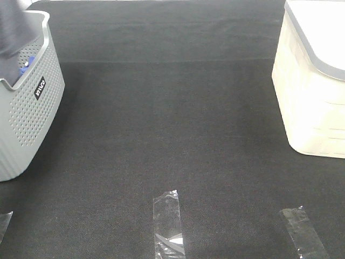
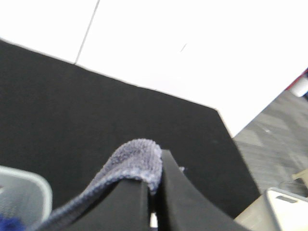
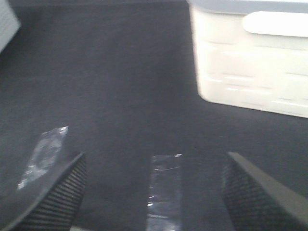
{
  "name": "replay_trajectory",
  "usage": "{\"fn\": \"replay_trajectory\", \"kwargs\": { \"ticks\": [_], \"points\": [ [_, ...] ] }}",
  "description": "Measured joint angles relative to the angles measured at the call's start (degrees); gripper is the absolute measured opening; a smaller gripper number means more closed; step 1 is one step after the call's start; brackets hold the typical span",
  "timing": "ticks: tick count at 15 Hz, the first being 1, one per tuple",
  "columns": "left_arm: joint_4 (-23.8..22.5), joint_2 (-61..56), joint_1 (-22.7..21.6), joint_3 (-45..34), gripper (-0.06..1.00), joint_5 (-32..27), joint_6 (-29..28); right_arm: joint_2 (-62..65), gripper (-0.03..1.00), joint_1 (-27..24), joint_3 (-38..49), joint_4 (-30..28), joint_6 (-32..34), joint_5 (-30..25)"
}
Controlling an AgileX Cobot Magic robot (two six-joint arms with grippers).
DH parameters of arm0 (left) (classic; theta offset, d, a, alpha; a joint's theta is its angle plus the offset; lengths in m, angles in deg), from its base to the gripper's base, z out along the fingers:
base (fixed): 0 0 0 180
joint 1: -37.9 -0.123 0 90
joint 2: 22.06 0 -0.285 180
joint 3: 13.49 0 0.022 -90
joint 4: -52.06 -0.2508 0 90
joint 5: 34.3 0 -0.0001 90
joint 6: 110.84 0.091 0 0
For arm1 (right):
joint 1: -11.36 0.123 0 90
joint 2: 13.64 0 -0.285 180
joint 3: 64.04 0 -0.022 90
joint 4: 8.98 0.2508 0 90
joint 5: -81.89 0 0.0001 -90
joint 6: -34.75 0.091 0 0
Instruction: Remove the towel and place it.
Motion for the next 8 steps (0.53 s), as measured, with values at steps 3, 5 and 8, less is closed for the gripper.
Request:
{"fn": "replay_trajectory", "kwargs": {
  "ticks": [3, 5, 8],
  "points": [
    [3.1, 0.1, 5.6, 0.3, 0.02, 3.4, 3.4, -7.4, 0.72, 0.1, -0.5, 7.7, -8.9, 1.1],
    [3.4, 0.3, 11.9, 0.3, 0.02, 5.9, 5.0, -12.1, 0.71, 1.5, -0.5, 16.8, -16.0, 7.8],
    [3.7, 1.4, 19.7, 0.4, 0.02, 9.0, 6.5, -21.1, 0.68, 2.1, -0.5, 33.7, -32.3, 14.9]
  ]
}}
